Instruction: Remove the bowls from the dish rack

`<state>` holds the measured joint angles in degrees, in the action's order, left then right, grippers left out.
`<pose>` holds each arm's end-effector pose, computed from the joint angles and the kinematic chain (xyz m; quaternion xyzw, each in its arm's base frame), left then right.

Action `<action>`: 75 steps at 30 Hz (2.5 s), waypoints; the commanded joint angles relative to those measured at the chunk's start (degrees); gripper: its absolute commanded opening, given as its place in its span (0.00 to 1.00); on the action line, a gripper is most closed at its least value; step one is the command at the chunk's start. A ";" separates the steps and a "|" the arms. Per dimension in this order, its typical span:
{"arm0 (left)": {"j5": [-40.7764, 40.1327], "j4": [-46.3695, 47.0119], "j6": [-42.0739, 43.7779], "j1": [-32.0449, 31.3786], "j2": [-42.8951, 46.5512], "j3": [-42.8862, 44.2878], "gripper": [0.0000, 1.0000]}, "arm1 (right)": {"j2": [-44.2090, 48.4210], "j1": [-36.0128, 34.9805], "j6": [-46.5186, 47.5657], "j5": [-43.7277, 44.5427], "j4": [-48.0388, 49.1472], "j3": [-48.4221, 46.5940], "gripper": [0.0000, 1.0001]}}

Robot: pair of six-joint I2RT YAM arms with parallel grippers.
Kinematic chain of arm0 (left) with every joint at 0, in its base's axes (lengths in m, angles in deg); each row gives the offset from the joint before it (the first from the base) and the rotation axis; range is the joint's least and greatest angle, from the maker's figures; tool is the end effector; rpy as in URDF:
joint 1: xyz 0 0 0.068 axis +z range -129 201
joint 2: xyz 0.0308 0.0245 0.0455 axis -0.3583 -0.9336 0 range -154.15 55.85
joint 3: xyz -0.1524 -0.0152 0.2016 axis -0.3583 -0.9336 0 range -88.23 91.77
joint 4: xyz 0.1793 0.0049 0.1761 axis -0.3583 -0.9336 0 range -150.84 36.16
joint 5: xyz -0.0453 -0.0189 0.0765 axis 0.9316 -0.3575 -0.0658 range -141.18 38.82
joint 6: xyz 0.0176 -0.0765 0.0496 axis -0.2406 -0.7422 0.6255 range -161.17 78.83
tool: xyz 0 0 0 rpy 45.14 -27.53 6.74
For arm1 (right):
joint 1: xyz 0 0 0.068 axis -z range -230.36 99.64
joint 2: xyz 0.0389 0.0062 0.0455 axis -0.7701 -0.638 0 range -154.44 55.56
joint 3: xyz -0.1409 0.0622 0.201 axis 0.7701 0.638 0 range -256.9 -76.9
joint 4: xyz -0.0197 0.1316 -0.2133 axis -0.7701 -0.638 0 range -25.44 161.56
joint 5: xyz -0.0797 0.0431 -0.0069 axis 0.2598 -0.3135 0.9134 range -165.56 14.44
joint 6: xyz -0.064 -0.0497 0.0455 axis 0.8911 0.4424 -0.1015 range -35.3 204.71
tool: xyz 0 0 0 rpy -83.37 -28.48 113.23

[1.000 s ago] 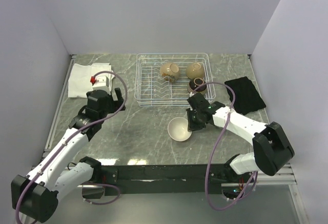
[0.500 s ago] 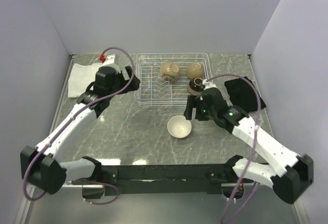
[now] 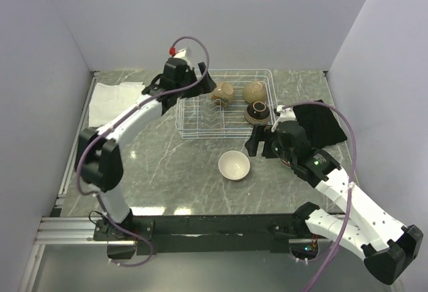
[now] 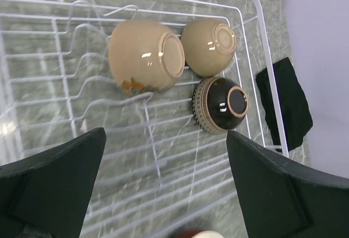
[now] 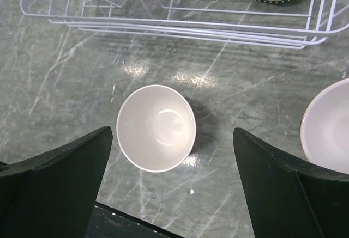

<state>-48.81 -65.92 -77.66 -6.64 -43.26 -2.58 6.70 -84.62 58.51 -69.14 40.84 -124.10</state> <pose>0.3903 -0.2082 0.2901 -0.0543 0.8440 -0.2979 0.4426 0.1939 0.1208 0.2661 -0.0346 0.8746 0.1999 0.4404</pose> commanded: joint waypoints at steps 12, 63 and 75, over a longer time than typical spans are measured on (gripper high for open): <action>4.92 -7.08 0.98 -0.14 -26.22 27.82 0.99 | -1.76 0.16 3.17 0.17 3.12 0.44 1.00; 1.67 -6.12 -5.78 -0.40 -33.96 30.81 0.99 | -5.10 2.62 4.31 0.00 4.00 0.44 1.00; 6.94 -3.57 -9.56 -0.40 -34.05 29.58 0.99 | -5.28 2.97 4.22 0.00 4.18 0.79 1.00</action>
<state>-47.50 -72.17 -83.82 -5.70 -76.01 26.90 1.34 -82.17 62.09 -69.97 42.48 -123.47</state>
